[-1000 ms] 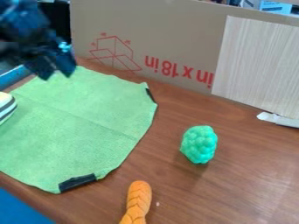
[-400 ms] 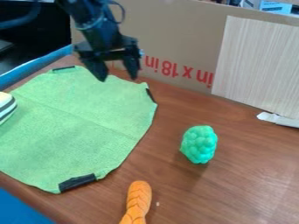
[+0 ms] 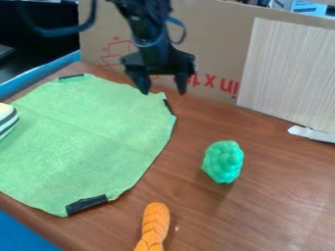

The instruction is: Fold the cloth from bottom to top left

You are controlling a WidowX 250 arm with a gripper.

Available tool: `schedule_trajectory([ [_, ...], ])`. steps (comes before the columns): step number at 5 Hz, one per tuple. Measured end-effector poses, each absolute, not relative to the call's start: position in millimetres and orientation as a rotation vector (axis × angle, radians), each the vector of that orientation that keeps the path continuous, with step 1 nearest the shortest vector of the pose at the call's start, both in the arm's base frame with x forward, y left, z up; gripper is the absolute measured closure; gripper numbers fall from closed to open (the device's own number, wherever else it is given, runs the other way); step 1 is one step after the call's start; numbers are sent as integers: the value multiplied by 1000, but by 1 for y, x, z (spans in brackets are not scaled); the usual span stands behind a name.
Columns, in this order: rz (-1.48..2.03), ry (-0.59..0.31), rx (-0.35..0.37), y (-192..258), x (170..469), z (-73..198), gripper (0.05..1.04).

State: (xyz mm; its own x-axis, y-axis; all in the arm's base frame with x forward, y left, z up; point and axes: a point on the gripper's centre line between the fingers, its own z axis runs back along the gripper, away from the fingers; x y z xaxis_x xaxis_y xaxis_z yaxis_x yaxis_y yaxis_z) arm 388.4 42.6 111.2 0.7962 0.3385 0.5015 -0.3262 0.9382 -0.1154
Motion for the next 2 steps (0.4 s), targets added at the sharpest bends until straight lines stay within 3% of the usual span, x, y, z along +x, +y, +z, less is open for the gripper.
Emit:
schedule_trajectory([
  [1,367,-536,49,40,404,96,83],
  [2,400,-561,59,41,416,82,83],
])
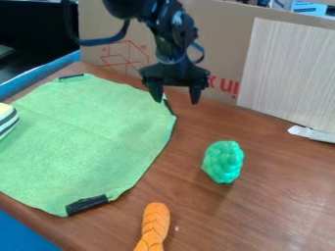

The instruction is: Fold the cloth from bottom to top left

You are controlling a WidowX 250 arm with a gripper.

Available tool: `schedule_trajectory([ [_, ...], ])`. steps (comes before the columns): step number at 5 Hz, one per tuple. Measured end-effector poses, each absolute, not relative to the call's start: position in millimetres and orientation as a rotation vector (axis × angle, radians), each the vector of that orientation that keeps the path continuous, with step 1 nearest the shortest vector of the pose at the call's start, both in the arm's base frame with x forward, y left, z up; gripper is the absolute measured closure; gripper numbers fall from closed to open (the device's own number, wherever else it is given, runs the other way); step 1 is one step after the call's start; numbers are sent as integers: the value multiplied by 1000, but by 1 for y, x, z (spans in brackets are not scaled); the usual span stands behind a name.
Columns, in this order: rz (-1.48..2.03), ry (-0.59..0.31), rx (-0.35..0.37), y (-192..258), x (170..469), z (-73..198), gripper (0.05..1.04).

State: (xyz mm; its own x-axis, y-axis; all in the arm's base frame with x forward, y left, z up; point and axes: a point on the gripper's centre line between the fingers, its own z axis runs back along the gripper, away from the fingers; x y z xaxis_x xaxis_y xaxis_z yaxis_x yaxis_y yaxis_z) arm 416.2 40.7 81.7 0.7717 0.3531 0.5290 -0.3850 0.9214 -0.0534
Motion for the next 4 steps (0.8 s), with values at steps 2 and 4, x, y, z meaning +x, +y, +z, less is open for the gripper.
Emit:
schedule_trajectory([
  [2,429,-681,89,41,432,70,83],
  [4,443,-653,92,48,430,51,83],
])
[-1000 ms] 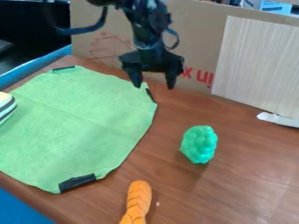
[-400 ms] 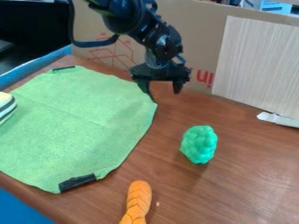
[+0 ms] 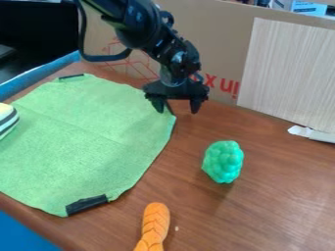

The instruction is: Fold the cloth from bottom to top left

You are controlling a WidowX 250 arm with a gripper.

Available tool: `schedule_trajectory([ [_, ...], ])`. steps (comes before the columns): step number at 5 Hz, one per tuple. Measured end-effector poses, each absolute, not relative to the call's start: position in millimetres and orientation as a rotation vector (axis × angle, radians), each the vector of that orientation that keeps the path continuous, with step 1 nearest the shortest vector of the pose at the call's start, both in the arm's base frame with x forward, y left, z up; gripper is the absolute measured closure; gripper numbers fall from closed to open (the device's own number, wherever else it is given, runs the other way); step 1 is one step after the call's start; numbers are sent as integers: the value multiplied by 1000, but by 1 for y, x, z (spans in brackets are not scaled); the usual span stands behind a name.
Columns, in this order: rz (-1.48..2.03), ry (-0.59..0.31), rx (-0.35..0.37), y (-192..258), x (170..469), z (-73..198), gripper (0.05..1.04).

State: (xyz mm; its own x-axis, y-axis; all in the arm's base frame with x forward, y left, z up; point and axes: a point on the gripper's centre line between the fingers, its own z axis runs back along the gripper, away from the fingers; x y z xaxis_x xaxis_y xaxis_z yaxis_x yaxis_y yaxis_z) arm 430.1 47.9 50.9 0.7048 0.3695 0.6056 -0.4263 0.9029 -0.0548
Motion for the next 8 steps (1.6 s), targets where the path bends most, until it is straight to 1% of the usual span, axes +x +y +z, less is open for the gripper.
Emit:
schedule_trajectory([
  [1,451,-652,86,51,430,46,147],
  [2,469,-657,77,56,430,46,404],
  [3,473,-642,61,60,426,43,704],
  [4,447,-639,15,62,421,46,907],
  [5,437,-688,-96,65,411,74,1010],
  [6,459,-764,-171,79,396,107,1027],
  [7,477,-781,-219,96,378,117,1028],
  [8,488,-782,-263,116,358,122,1028],
])
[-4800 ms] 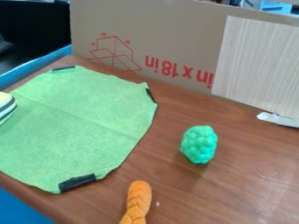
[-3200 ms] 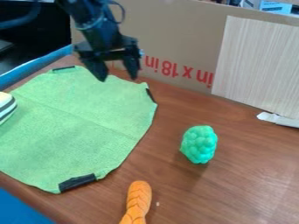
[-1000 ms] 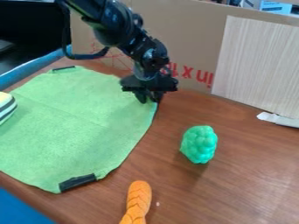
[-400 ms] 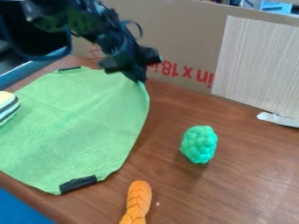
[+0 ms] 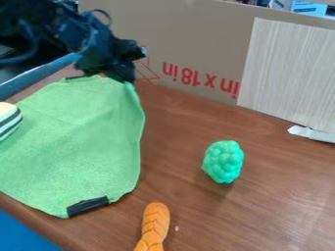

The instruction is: Fold the cloth from bottom to top left

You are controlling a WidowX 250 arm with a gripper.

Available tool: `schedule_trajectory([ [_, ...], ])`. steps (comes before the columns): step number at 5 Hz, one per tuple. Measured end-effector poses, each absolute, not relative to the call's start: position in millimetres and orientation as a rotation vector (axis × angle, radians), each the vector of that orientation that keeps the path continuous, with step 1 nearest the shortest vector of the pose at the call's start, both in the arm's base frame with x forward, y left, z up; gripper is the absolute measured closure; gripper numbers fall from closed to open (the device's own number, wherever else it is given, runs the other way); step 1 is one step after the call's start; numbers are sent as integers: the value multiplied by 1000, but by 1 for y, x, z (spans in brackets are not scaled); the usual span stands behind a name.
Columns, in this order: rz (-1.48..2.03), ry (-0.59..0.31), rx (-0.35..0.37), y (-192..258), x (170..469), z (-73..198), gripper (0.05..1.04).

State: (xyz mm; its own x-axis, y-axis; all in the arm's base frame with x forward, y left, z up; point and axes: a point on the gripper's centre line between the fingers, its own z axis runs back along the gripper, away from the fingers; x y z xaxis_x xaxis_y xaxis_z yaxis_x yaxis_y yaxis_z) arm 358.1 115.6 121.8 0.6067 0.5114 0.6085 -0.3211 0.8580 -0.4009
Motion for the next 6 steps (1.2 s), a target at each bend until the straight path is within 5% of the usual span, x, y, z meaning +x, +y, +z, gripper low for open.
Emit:
schedule_trajectory([
  [3,533,-720,-352,180,293,117,1029],
  [6,506,-741,-320,248,241,108,1029],
])
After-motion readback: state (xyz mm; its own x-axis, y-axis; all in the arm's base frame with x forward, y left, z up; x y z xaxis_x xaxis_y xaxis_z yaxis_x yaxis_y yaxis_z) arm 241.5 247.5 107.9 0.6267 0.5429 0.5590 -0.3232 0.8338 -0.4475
